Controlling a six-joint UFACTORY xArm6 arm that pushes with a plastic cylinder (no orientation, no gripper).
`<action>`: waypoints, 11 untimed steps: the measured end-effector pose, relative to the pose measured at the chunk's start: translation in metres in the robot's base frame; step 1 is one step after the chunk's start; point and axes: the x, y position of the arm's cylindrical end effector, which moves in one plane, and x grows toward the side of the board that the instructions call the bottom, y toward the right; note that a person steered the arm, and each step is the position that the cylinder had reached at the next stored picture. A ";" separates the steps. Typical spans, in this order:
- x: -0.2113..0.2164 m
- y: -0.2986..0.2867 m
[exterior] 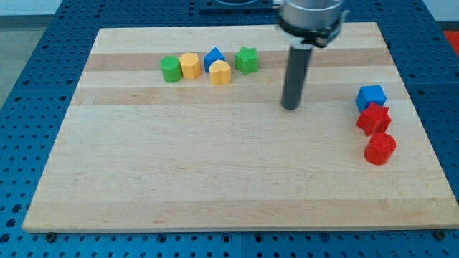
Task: Place the green star parallel right to the blue triangle
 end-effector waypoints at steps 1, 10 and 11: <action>0.000 -0.044; -0.098 0.011; -0.087 0.041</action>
